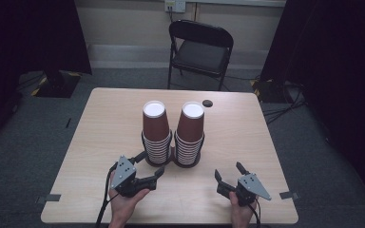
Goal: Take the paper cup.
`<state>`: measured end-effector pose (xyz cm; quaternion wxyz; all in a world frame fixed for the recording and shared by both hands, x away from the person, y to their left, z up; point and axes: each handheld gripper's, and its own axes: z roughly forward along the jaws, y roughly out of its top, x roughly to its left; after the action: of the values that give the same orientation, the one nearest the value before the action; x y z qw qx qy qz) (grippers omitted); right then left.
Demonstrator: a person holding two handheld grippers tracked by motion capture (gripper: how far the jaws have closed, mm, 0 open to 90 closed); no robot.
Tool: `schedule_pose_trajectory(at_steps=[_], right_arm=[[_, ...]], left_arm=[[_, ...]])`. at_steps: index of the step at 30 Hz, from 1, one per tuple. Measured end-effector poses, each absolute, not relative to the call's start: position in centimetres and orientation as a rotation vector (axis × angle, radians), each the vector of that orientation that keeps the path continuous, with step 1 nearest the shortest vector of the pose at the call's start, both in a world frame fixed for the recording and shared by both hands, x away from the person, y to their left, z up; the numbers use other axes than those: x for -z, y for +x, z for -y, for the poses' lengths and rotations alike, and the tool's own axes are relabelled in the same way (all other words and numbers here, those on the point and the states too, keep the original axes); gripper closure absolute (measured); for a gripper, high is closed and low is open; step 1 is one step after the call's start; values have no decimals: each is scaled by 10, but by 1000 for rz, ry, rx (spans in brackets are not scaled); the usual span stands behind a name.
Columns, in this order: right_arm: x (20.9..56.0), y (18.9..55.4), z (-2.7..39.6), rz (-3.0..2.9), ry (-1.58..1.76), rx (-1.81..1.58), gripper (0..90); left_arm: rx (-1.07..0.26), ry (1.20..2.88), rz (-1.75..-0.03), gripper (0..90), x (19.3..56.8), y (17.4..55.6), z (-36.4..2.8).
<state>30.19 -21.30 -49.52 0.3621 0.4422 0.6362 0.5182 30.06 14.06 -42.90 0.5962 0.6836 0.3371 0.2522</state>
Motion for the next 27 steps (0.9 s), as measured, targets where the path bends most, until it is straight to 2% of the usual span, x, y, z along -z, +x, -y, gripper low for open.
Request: schedule_pose_trajectory(at_steps=[3,6,27], right_arm=[[495,302,213,-1638,1139,-1337,137],[495,302,213,-1639,1140,-1337,137],[495,302,214,-1639,1138,-1343,140]], left_arm=[[-600,1608,-762,217,424,302,-136],[-558,1594,-755,217,420,305,-132],[-601,1664,-691,216,402,313,-97]])
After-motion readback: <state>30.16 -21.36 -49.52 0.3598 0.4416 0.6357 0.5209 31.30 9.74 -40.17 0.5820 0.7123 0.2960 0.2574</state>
